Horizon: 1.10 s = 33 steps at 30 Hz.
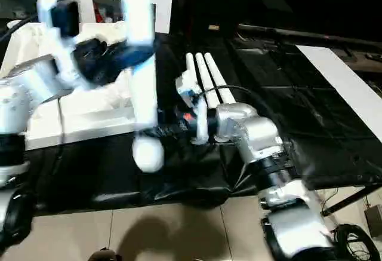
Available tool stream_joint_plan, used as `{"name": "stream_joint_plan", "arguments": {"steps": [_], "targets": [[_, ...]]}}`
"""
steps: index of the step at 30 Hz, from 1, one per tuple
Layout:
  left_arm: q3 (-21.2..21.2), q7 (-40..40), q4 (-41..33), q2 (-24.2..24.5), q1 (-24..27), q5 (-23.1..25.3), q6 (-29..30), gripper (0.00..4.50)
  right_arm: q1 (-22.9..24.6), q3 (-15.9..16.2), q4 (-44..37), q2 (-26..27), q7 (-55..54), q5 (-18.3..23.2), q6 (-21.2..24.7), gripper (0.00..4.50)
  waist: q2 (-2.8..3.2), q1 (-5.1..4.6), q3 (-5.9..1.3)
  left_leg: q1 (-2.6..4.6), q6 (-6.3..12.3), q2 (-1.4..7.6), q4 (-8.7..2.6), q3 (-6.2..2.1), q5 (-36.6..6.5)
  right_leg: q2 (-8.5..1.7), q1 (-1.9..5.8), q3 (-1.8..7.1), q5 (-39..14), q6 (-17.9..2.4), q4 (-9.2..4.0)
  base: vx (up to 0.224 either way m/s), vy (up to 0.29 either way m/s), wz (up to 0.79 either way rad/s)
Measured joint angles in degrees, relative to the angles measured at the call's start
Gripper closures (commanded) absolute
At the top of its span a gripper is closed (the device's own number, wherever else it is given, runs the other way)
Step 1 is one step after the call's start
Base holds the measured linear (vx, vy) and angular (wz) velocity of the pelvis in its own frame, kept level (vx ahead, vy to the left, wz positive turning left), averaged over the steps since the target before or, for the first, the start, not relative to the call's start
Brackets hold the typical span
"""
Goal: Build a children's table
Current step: Insert table leg to table base
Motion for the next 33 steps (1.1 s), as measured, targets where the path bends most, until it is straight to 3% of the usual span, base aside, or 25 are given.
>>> {"name": "stream_joint_plan", "arguments": {"steps": [3,7,8,10,13,23,25,33], "targets": [[-0.32,8.04,-0.39,-2.80,0.02,6.23,-6.11,1.75,-0.34,-1.32,2.40,1.26,-4.85,-1.01,-1.40,2.67,0.00,0.04,0.00,-0.02,-0.01,0.01,0.00,-0.02,0.01,0.00,0.00,-0.02,0.00,0.00,-0.01,0.000,0.000,0.00],[-1.14,10.65,-0.46,-3.20,0.14,8.63,-7.11,1.58,-0.72,-1.65,3.53,1.36,-6.93,-2.64,-2.99,2.68,0.00,-0.08,0.00,-0.02,-0.01,0.01,-0.01,-0.02,0.01,0.02,-0.02,-0.02,0.00,0.01,-0.01,0.000,0.000,0.00],[-1.31,10.68,-0.46,-3.21,0.18,8.69,-7.09,1.88,-0.80,-1.65,3.74,1.41,-7.09,-2.75,-3.36,2.68,0.00,-0.08,0.00,-0.02,-0.01,0.01,-0.01,-0.02,0.00,0.02,-0.02,-0.02,0.00,0.01,-0.01,0.000,0.000,0.00],[-1.47,11.72,-0.46,-3.38,0.18,8.80,-7.04,1.88,-0.99,-1.75,4.41,1.51,-7.67,-2.89,-3.57,2.68,0.00,-0.10,0.00,-0.02,-0.01,0.01,-0.01,-0.02,0.01,0.02,-0.02,-0.01,0.00,0.01,0.00,0.000,0.000,0.00],[-1.44,12.82,-0.44,-3.34,0.18,8.76,-6.66,2.28,-1.10,-1.83,5.09,1.70,-8.27,-3.18,-4.03,2.68,0.00,-0.11,0.00,-0.02,-0.01,0.01,0.00,-0.02,0.01,0.02,-0.02,-0.01,0.01,0.01,0.00,0.000,0.000,0.00],[-1.16,12.67,-0.62,-3.50,0.17,8.48,-6.34,2.74,-1.36,-1.99,5.61,1.85,-8.12,-4.15,-5.17,2.68,0.00,-0.08,0.00,-0.02,-0.01,0.01,0.00,-0.02,0.01,0.02,-0.01,-0.01,0.01,0.01,0.00,0.000,0.000,0.00],[-1.20,12.67,-0.62,-3.54,0.17,8.33,-6.33,2.76,-1.36,-2.00,5.61,1.56,-7.62,-4.07,-5.07,1.98,0.00,-0.08,0.00,-0.02,-0.01,0.01,0.00,-0.01,0.01,0.02,-0.01,-0.01,0.01,0.01,0.00,0.000,0.000,0.00],[-2.04,12.14,-0.78,-2.94,0.18,8.72,-6.31,2.76,-1.69,0.58,5.07,-0.38,-4.77,-5.67,-3.38,1.52,0.00,-0.13,0.00,-0.01,0.00,0.02,0.00,-0.01,0.01,0.03,-0.01,-0.01,0.01,0.01,0.00,0.000,0.000,0.00]]}}
